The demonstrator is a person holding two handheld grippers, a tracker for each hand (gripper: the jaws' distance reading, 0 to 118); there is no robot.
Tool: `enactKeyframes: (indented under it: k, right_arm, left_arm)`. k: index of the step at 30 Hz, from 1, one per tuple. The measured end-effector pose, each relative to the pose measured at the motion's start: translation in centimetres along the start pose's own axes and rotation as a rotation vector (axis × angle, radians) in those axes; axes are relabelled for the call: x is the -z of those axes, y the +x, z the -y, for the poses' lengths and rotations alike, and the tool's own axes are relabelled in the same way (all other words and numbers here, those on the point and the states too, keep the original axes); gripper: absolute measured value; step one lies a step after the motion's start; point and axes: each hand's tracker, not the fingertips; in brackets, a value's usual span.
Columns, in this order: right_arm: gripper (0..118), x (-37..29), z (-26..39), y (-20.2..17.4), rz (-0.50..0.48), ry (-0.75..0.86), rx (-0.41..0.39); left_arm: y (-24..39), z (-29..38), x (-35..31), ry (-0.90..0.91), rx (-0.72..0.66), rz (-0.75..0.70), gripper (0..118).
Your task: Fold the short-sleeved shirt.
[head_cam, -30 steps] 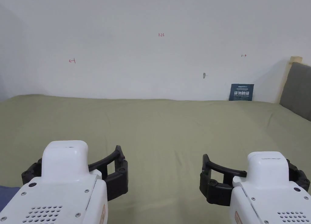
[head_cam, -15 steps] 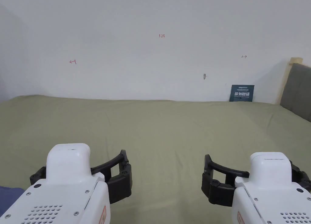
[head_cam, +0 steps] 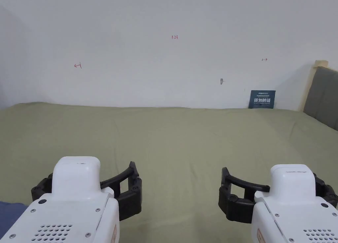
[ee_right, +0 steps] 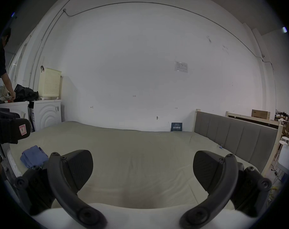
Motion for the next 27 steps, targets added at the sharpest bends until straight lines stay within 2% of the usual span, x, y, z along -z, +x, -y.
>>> enactKeyframes:
  k: [27]
  right_arm:
    - [118, -0.08, 0.34, 0.22, 0.003, -0.012, 0.000]
  left_arm:
    - [0.65, 0.27, 0.29, -0.019, 0.022, 0.012, 98]
